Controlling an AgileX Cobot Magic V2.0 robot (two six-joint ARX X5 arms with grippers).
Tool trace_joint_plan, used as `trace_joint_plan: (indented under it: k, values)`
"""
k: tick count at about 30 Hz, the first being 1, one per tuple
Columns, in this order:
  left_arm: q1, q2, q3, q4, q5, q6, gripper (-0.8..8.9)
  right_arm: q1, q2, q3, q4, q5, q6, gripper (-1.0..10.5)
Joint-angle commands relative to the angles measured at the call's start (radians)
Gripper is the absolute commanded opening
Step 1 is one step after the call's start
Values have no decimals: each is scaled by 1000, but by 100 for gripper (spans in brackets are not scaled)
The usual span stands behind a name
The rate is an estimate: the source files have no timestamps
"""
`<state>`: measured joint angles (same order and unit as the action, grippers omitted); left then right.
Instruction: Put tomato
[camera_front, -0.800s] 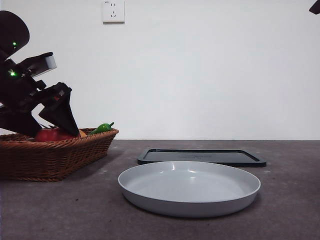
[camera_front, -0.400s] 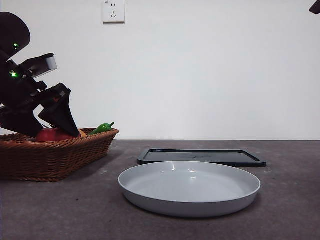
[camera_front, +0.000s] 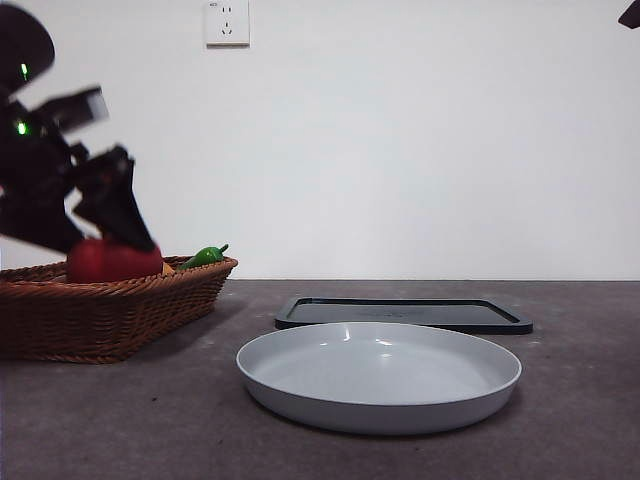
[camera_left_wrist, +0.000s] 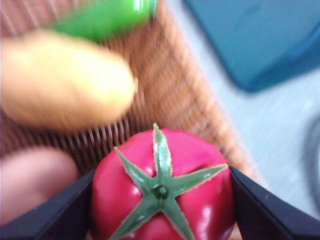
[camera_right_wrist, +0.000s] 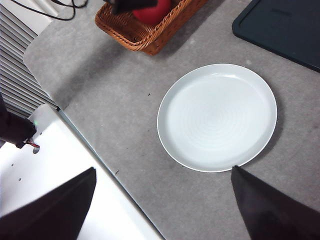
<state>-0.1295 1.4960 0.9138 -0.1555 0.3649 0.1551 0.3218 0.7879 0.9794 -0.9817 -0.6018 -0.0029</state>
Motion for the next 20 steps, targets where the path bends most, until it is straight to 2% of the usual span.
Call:
trace_joint_plan:
  k: [1,5,11,20]
  values:
    - [-13,-60,28,13,13,-19,299,5,8,18,8,0,2,429]
    - [-50,-156,28,10,40,-60,299,5,8,18,8,0,2,428]
    - [-187,-245,28,6,85,-79,299,5,8,18,8,0,2,429]
    - [-418,-179,28,52,78,-77,299,5,8,18,8,0,2,429]
